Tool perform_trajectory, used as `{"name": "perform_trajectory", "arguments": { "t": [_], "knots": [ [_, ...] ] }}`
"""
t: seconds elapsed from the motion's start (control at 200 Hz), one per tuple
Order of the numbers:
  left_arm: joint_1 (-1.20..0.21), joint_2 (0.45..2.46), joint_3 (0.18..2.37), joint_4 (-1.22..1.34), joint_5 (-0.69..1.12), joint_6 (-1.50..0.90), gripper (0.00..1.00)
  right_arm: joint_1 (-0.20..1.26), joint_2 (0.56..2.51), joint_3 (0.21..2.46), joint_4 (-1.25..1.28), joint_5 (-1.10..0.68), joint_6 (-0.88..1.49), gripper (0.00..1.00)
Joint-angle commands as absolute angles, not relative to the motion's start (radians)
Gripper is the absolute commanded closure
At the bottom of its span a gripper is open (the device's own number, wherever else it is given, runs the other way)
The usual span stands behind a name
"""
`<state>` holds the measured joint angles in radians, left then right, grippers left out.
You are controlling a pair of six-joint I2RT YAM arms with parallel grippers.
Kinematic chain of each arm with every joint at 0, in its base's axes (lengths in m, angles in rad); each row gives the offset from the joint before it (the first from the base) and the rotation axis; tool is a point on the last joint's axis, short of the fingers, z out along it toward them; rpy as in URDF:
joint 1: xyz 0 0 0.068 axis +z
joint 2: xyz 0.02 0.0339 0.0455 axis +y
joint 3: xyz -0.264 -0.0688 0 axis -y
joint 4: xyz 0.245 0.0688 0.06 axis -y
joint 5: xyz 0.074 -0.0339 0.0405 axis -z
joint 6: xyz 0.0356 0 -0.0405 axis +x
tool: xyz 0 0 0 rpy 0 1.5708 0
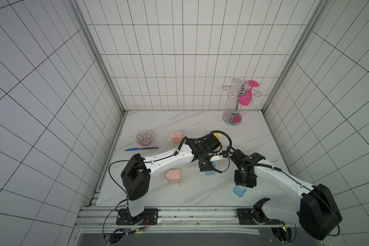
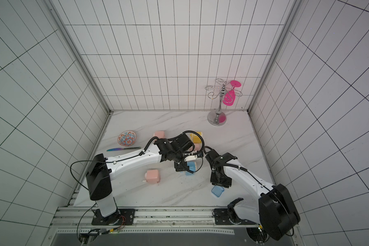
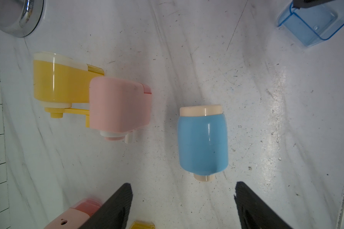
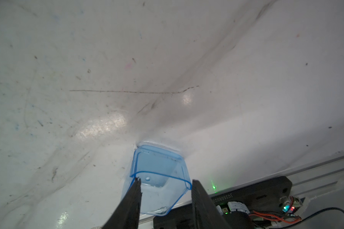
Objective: Put the tray back into the pencil sharpener
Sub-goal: Move the container to the center of the board.
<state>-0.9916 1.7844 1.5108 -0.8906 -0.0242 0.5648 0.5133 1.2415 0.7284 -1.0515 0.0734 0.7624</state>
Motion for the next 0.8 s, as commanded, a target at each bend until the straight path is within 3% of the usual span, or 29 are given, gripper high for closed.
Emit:
{"name": "perform_trajectory", "arguments": {
  "t": [0.0,0.51,0.8],
  "knots": [
    [-0.971,1.702,1.484,-0.874,-0.033,0.558,0.16,0.523,1.278,0.710,-1.053,0.108,0.795,0.56],
    [-0.946,1.563,1.411,-0.845,-0.040,0.545,0.15,0.525,1.351,0.708,-0.974,0.109,0.806,0.57],
    [-0.945,1.571,1.413,-0.843,-0.048,0.546,0.14,0.525,1.410,0.768,-0.939,0.133,0.956,0.59]
  ]
}}
